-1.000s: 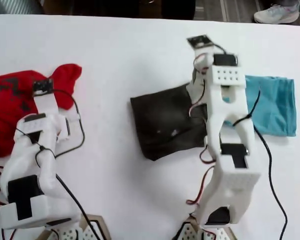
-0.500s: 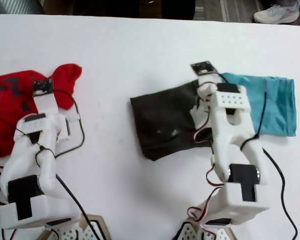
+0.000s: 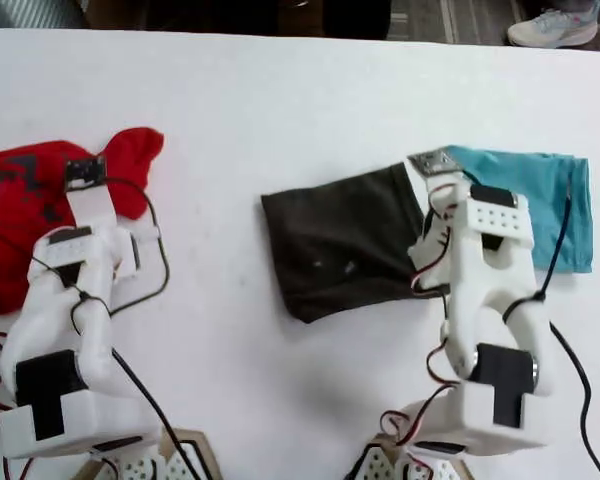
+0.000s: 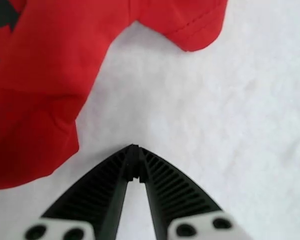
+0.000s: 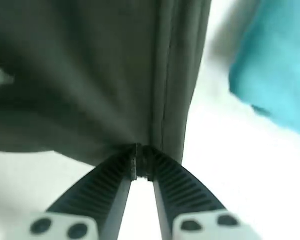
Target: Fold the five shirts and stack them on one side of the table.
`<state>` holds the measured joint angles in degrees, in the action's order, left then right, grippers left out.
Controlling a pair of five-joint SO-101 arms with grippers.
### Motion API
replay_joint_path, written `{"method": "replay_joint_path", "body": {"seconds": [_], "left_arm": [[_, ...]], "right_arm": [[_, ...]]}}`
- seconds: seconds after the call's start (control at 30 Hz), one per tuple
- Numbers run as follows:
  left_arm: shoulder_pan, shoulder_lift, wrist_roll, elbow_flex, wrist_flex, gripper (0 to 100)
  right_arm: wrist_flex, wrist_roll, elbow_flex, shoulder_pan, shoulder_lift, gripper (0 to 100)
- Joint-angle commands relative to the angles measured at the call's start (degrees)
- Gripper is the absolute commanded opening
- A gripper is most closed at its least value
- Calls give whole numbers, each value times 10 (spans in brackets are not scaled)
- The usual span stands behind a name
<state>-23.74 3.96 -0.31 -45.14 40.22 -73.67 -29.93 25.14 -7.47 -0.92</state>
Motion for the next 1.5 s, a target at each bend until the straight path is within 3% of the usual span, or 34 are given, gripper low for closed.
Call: {"method": "replay_joint_path", "body": {"seconds": [0.0, 0.23, 0.47, 0.67, 1.07, 1.27, 1.47], "left_arm": [[-3, 3, 5, 23, -8, 27], [-3, 3, 5, 23, -8, 27], [-3, 3, 5, 23, -8, 27], [-3, 3, 5, 23, -8, 27], [-3, 3, 5, 23, -8, 27], [-3, 3, 5, 23, -8, 27], [-3, 3, 5, 23, -8, 27]], "right_arm": [[0, -10, 0, -7, -76, 22], [-1, -4, 16, 94, -167, 22], [57, 33, 49, 234, -133, 22], [67, 38, 49, 281, -64, 22], [27, 55, 113, 282, -56, 22], [30, 55, 86, 276, -126, 22], [63, 99, 28, 152, -147, 53]]}}
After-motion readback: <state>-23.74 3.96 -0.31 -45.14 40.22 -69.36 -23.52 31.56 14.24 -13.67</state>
